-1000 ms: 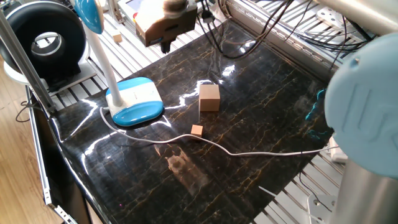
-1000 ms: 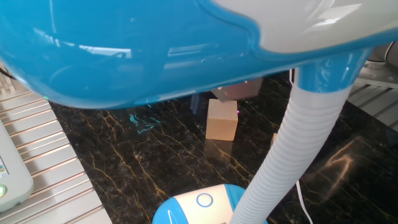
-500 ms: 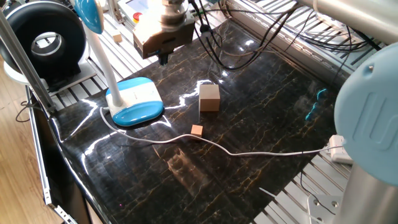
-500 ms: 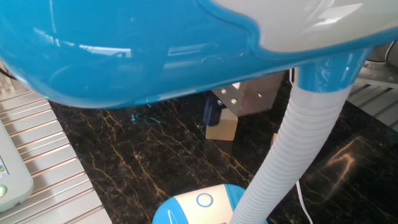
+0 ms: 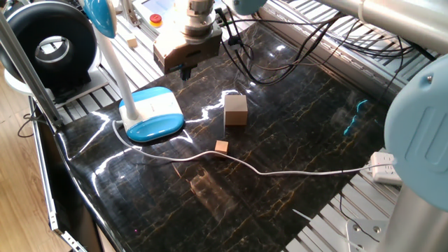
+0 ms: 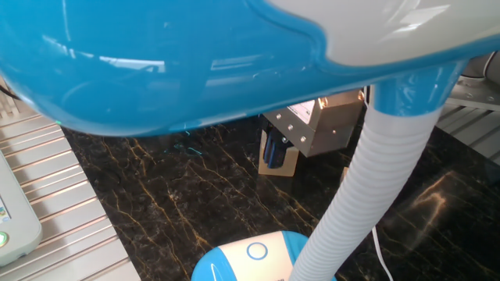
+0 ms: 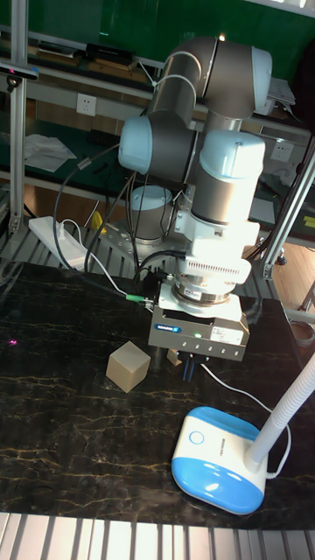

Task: Turn off the desk lamp by pressing the button

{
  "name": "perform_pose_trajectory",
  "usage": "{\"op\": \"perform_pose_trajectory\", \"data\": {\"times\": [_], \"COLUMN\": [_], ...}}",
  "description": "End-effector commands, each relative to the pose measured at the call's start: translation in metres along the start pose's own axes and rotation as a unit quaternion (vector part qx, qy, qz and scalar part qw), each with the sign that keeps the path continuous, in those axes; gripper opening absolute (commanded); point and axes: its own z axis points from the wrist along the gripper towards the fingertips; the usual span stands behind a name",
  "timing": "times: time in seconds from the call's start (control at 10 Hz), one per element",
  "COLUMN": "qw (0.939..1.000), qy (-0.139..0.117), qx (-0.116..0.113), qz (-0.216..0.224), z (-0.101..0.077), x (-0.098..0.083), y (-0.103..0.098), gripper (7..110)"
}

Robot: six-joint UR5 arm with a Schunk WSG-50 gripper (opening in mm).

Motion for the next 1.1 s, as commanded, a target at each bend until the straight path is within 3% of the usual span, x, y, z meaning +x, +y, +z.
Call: {"op": "perform_pose_trajectory", "data": {"times": [0.0,0.5,1.0], "qw": [0.9987,0.9988,0.9992], "qy": [0.036,0.041,0.032], "qx": [0.037,0.013,-0.003], "qz": [-0.001,-0.025,-0.023], "z": [-0.001,-0.001,0.0], "x": [0.018,0.021,0.017], "y": [-0.021,-0.01,-0.001], "gripper": [7,7,7]}}
